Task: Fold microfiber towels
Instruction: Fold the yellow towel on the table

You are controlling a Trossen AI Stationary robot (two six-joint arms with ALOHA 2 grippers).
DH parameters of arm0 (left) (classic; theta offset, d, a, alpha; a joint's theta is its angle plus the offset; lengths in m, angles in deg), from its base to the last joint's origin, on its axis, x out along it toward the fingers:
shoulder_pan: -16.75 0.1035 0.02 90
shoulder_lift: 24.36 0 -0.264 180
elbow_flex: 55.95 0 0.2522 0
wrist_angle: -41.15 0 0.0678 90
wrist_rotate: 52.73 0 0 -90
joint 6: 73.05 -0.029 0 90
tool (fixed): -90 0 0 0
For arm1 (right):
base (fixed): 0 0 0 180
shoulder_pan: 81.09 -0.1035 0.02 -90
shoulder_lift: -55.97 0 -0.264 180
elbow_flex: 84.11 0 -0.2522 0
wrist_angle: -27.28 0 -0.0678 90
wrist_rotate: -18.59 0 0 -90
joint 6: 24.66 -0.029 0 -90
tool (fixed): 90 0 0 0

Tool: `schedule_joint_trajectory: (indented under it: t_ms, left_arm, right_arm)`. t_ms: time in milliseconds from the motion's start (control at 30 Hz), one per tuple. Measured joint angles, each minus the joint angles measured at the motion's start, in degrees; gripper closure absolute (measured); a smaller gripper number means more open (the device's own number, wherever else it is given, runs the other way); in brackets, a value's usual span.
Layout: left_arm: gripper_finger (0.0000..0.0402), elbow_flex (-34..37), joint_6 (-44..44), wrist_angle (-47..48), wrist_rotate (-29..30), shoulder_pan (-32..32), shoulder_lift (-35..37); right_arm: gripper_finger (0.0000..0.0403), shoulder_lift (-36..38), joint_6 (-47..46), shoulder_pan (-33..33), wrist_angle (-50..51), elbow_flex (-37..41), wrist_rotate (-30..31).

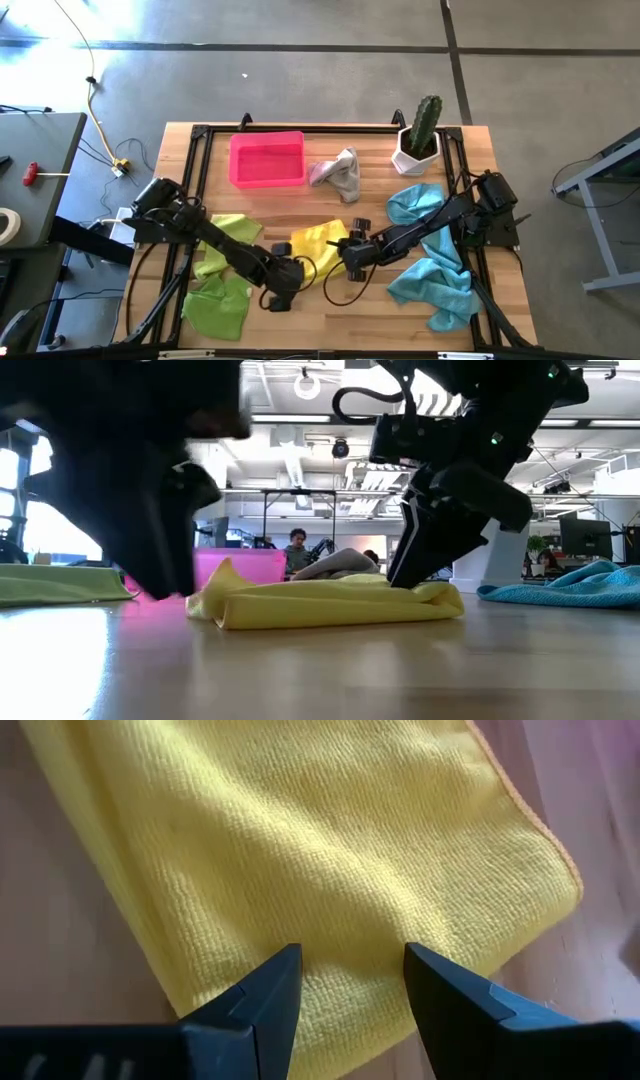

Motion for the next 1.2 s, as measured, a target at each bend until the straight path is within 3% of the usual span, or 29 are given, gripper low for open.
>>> schedule_joint_trajectory:
  t_ms: [100, 200, 567, 833, 1200]
  left_arm:
    - [0.0245, 0.0, 3.3, 4.8, 0.2, -0.6, 0.0]
    - [0.0245, -0.2, 4.1, 3.8, 1.1, -0.9, 0.0]
    - [0.0245, -3.4, -7.9, -7.2, 12.2, -0.9, -0.7]
    - [0.0245, -3.3, -4.0, -2.1, 11.2, -0.1, -5.5]
    - [0.0245, -3.5, 2.7, 11.9, 10.5, -1.9, -4.4]
  right_arm:
    - [0.0231, 0.0, 0.0, 0.0, 0.1, 0.0, 0.0]
    - [0.0231, 0.0, 0.0, 0.0, -0.1, 0.0, 0.0]
    - [0.0231, 0.0, 0.0, 0.0, -0.5, 0.0, 0.0]
    - [0.0231, 0.0, 0.0, 0.0, 0.1, 0.0, 0.0]
    - [0.0231, -1.0, -0.2, 0.0, 0.0, -0.1, 0.0]
